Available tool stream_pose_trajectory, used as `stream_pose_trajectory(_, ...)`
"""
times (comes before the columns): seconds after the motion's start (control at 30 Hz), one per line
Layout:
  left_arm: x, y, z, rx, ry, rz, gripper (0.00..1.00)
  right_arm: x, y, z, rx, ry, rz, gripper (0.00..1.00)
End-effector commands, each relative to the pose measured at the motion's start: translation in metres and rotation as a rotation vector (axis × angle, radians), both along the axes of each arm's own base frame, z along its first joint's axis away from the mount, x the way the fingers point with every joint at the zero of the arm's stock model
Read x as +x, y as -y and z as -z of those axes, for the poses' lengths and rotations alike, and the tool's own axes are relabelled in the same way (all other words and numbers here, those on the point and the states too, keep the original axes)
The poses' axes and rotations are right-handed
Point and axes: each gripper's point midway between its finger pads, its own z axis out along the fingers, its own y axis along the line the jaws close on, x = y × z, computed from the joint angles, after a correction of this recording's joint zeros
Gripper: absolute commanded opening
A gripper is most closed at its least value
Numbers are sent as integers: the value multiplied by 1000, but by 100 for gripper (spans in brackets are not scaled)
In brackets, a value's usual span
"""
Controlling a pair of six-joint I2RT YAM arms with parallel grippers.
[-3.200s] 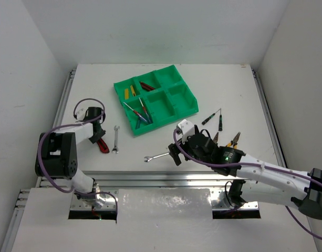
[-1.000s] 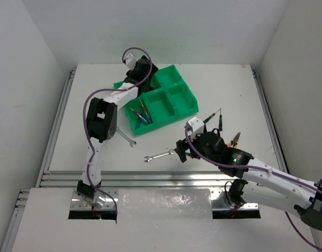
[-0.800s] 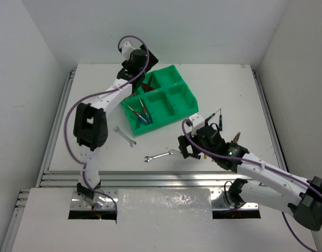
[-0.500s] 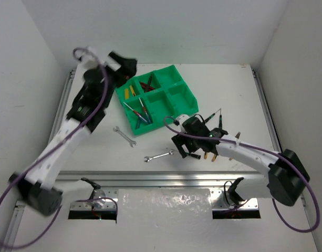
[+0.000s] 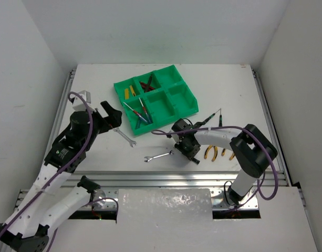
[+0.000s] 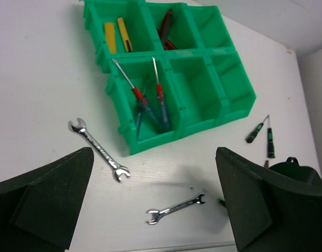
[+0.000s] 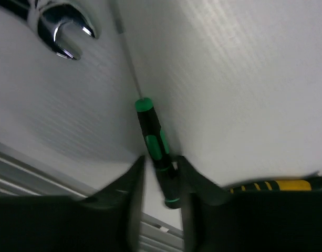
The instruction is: Sort the tools into containers
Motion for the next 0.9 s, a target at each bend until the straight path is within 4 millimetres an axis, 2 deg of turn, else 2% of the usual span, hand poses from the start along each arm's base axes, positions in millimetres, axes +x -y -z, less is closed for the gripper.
stream_pose_trajectory(0.0, -13, -16, 0, 115, 15, 8, 100, -6, -2, 3, -2, -55, -17, 23)
stream_pose_trajectory(0.07, -13, -24, 9, 157, 3, -20, 100, -6, -3, 1, 6, -57, -21, 13)
stream_pose_trajectory(0.1, -13, -26, 20, 171, -16, -24, 100, -6, -3, 1, 9, -54, -21, 13)
stream_pose_trajectory(0.2, -10, -19, 25, 165, -27, 7, 100, -12, 5, -4, -10, -45, -12, 1)
stream_pose_trajectory(0.33, -10, -20, 25, 164, -23, -3, 100, -11, -7, -36, 57, 17, -6, 0)
stream_pose_trajectory(0.37, -10, -21, 25, 162, -21, -3, 100, -4, -12, -55, 110, 80, 3, 0)
stream_pose_trajectory(0.47, -12, -24, 23, 155, -4, -22, 100, 23, -36, -92, 254, 229, 2, 0)
stream_pose_trajectory(0.53, -14, -26, 21, 149, 4, -32, 100, 51, -61, -115, 337, 321, -38, 0)
stream_pose_trajectory(0.67, -14, -28, 22, 147, 7, -40, 100, 125, -78, -121, 253, 509, -84, 0)
stream_pose_trajectory(0.7, -14, -28, 23, 149, 4, -36, 100, 146, -89, -138, 271, 554, -86, 0)
stream_pose_trajectory(0.77, -13, -26, 24, 150, 2, -25, 100, 173, -93, -138, 248, 575, -93, 0)
stream_pose_trajectory(0.8, -13, -25, 24, 149, 0, -22, 100, 184, -95, -122, 219, 553, -95, 0)
stream_pose_trajectory(0.83, -13, -25, 24, 152, -1, -19, 100, 201, -105, -137, 244, 585, -96, 0)
stream_pose_trajectory(0.87, -13, -25, 23, 150, 3, -19, 100, 211, -104, -138, 240, 588, -91, 0)
